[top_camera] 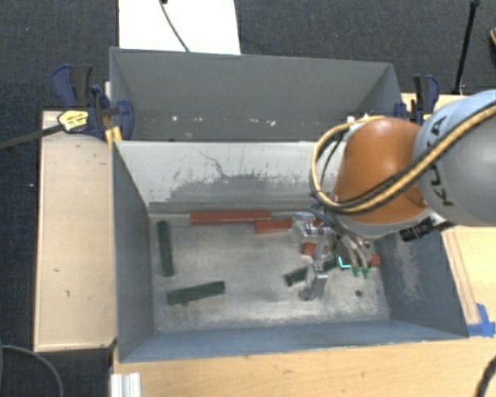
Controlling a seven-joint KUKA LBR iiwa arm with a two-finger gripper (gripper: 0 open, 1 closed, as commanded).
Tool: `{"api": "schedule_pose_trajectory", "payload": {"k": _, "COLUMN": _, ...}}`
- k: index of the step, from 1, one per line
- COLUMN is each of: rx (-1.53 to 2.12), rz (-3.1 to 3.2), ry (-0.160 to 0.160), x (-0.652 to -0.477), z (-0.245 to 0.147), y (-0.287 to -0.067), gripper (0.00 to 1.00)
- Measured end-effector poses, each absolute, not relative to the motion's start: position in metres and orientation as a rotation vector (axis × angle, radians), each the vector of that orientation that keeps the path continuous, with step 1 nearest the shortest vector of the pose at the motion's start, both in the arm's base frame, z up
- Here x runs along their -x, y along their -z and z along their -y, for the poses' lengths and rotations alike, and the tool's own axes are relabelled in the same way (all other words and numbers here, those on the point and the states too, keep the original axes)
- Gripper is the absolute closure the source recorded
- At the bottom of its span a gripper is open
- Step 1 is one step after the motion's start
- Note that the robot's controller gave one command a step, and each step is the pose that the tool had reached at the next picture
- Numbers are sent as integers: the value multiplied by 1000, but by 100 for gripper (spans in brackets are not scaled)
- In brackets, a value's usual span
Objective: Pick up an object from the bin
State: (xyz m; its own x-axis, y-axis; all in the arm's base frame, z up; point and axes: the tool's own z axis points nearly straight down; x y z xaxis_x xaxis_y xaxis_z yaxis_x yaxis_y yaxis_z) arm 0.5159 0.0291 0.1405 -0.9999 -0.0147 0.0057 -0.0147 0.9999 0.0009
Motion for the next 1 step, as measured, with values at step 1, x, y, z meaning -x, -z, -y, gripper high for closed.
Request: {"api": "schedule_pose_trajectory", "payload": {"k": 1, "rx": -415, "rz": 3115, "ry": -3, "x": -547, "z": 43, "y": -69, "gripper": 0}}
